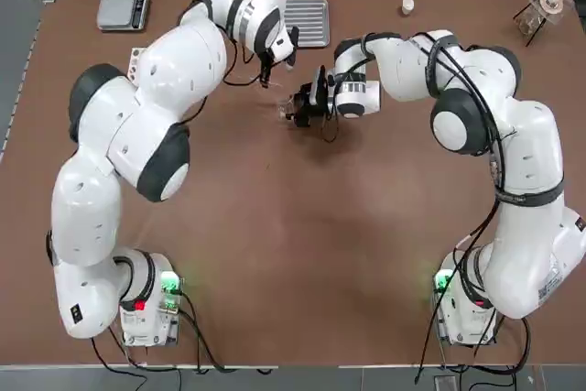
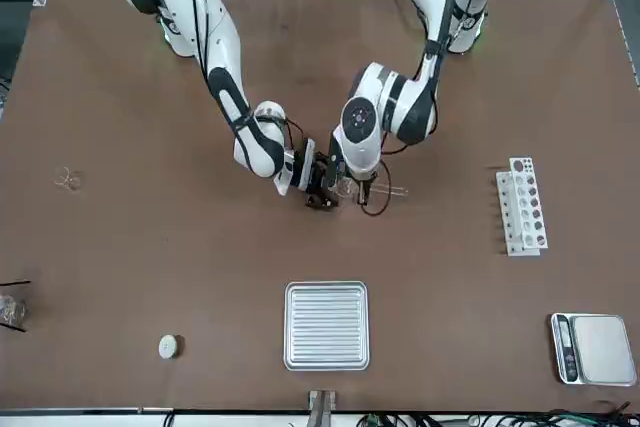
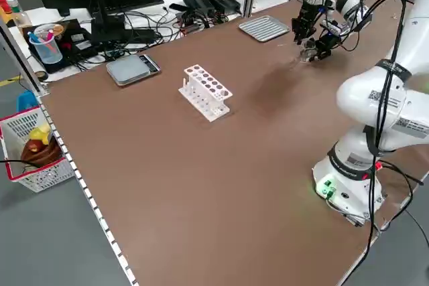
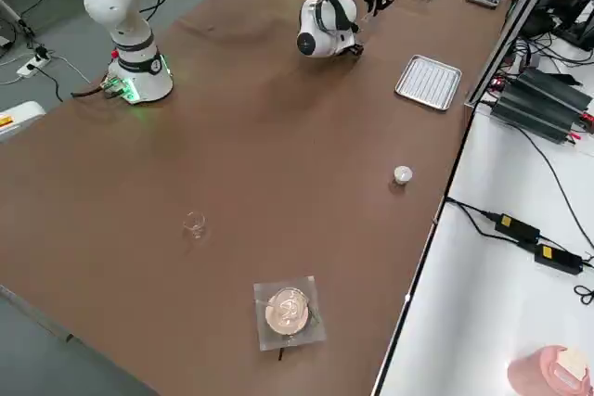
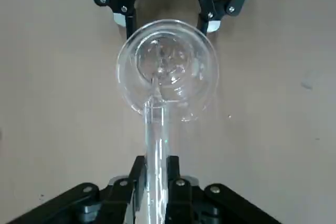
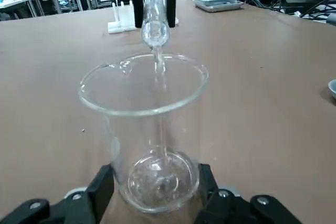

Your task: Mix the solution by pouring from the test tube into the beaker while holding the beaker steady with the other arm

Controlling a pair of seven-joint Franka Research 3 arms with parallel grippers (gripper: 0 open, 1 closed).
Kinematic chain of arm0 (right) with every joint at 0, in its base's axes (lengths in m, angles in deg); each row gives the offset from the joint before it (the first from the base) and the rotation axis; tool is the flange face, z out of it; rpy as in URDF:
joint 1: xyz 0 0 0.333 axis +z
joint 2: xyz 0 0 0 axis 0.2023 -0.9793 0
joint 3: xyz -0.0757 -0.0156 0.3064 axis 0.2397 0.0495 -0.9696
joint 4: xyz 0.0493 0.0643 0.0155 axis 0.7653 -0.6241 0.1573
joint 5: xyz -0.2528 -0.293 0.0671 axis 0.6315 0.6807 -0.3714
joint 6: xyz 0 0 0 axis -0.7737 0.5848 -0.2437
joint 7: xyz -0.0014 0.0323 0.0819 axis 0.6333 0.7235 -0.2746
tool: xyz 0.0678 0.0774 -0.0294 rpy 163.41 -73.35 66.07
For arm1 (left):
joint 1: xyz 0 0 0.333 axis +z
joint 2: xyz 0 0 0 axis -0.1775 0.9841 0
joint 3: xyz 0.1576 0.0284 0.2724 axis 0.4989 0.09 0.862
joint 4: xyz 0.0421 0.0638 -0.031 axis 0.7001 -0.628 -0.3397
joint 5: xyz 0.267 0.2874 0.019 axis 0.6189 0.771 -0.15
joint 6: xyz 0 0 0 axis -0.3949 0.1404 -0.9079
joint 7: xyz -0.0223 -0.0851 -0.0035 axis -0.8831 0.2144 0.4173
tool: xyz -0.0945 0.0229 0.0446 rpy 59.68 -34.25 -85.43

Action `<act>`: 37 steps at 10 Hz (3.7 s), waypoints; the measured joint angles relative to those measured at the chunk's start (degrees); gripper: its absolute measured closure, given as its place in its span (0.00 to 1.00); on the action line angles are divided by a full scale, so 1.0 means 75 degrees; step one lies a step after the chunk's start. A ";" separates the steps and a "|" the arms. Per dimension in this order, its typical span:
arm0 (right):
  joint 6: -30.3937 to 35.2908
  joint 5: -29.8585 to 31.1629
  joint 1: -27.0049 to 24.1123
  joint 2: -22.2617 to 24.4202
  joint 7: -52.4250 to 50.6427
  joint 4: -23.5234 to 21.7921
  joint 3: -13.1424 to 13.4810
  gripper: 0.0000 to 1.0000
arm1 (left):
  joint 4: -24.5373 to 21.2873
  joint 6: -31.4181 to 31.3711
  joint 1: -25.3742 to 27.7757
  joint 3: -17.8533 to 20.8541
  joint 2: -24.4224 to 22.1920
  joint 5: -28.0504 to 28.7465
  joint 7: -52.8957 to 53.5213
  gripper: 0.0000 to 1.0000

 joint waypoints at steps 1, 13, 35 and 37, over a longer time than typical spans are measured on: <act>0.0000 0.0000 0.0000 0.0000 0.0000 0.0000 0.0001 0.29 | 0.0029 0.0039 -0.0041 0.0049 0.0000 0.0017 0.0000 0.79; -0.0025 0.0000 -0.0006 0.0000 0.0000 0.0001 0.0014 0.40 | 0.0632 0.0623 -0.0321 0.0118 0.0145 0.0811 -0.0281 0.79; -0.0051 -0.0001 -0.0061 0.0000 0.0001 0.0003 0.0029 0.23 | 0.0957 0.0658 0.1876 -0.0119 -0.0689 -0.2224 0.0256 0.79; -0.0050 -0.0001 -0.0070 0.0000 0.0001 0.0005 0.0028 0.11 | 0.0961 0.1130 0.3210 -0.1013 -0.1291 -0.2529 0.0722 0.79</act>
